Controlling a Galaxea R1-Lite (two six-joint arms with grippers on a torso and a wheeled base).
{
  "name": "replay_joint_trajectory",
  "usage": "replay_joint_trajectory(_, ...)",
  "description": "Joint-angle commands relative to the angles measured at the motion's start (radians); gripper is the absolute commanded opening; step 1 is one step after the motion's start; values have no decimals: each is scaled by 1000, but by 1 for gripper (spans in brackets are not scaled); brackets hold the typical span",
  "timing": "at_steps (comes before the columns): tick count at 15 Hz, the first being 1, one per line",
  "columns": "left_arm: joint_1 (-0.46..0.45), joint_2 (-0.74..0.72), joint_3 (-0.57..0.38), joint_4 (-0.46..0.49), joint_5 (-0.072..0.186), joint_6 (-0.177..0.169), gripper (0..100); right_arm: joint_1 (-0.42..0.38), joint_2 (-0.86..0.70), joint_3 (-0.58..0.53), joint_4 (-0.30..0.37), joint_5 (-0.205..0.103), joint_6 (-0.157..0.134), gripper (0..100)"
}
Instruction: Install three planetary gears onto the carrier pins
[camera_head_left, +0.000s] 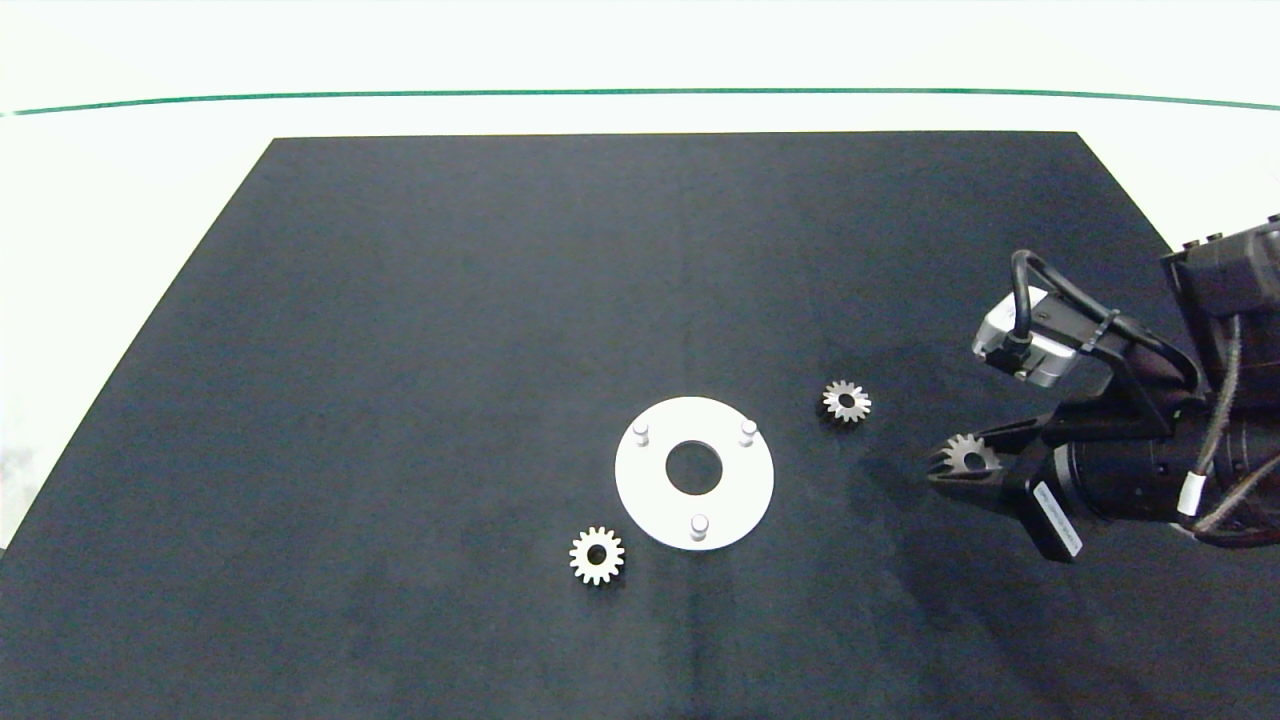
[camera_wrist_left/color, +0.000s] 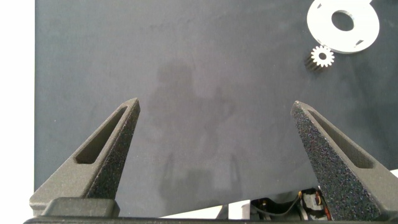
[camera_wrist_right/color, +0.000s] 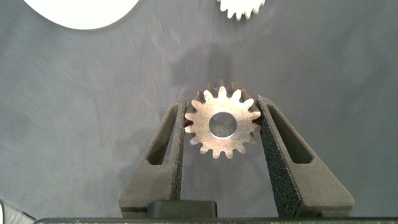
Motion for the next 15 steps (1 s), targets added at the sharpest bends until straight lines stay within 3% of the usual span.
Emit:
replay_joint_trajectory(1, -1, 2, 1, 3, -1, 1, 100, 72, -4, -49, 9, -24, -5, 10)
replay_joint_trajectory(7, -1, 9, 0, 0, -1, 1, 100, 237, 82, -95, 9, -119, -5, 10)
replay_joint_trajectory(15, 3, 4, -2, -2, 1, 1, 100, 399, 245, -168, 12, -143, 0, 10)
